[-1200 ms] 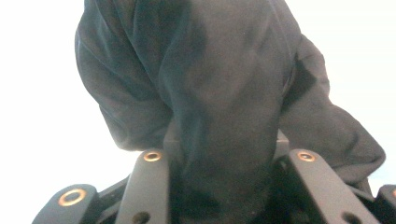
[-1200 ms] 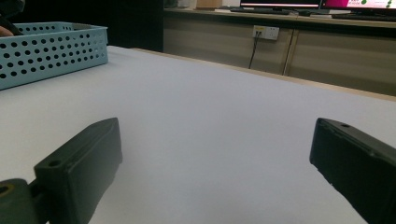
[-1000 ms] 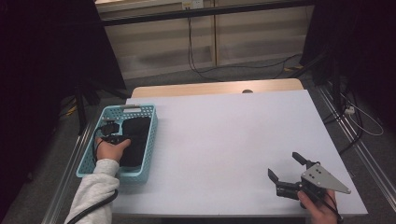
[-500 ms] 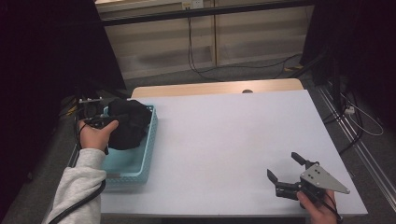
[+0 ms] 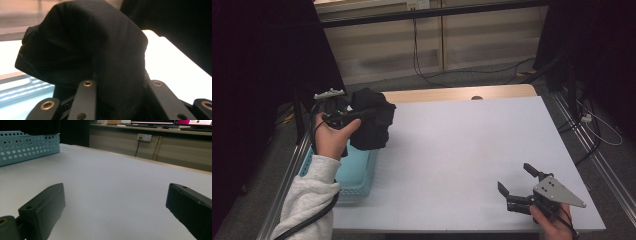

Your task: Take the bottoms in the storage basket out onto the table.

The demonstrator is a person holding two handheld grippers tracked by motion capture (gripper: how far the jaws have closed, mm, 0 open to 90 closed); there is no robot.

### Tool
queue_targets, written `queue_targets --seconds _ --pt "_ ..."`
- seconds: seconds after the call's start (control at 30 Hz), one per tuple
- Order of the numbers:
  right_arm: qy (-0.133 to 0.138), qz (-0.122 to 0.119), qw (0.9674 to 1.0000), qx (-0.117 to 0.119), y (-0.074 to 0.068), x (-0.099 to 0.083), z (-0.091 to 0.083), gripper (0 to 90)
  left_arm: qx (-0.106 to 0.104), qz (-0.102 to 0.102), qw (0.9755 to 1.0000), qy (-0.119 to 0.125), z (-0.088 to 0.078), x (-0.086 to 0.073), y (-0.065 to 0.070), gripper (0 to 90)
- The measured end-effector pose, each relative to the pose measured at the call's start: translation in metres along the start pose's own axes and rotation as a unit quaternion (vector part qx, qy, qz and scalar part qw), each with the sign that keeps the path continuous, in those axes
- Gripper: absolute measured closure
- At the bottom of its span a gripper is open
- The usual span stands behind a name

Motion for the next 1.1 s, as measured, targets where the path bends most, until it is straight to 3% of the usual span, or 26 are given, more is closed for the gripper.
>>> queue_targets --seconds 0.2,0.53,0.67,0.83,0.93,1.03,1.1 --pt "0.000 0.000 1.0000 0.000 0.000 0.000 -0.001 1.1 -0.041 0.024 0.9987 -0.018 0.022 -0.015 0.029 71.4" --pt "-0.001 -0.002 1.0000 0.000 0.000 0.000 0.000 1.1 -0.107 0.056 0.9916 -0.046 0.052 -0.051 0.071 71.2" --pt "-0.001 -0.003 1.0000 0.001 0.000 0.000 0.000 1.1 -0.137 0.061 0.9873 -0.054 0.063 -0.062 0.088 71.2" --pt "-0.001 -0.005 1.0000 0.000 0.000 0.000 0.000 1.1 -0.183 0.069 0.9794 -0.048 0.070 -0.071 0.114 71.0" --pt "-0.002 -0.005 1.0000 0.000 0.000 0.000 0.000 1.1 -0.202 0.066 0.9759 -0.049 0.078 -0.079 0.120 70.4" --pt "-0.003 -0.006 1.0000 0.002 -0.001 0.000 0.001 1.1 -0.199 0.044 0.9776 -0.054 0.092 -0.092 0.110 68.0" --pt "-0.007 -0.006 1.0000 0.001 -0.001 -0.001 0.001 1.1 -0.182 0.033 0.9815 -0.049 0.101 -0.103 0.099 61.4"
Point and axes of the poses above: each handheld gripper's, and its own axes: z roughly forward along the jaws, x roughly out of its top, y roughly to its right, the point moved 1 cm from there along z, roughly forward along the jaws, and after that the axes turned 9 degrees about y, right-handed, at the moved point
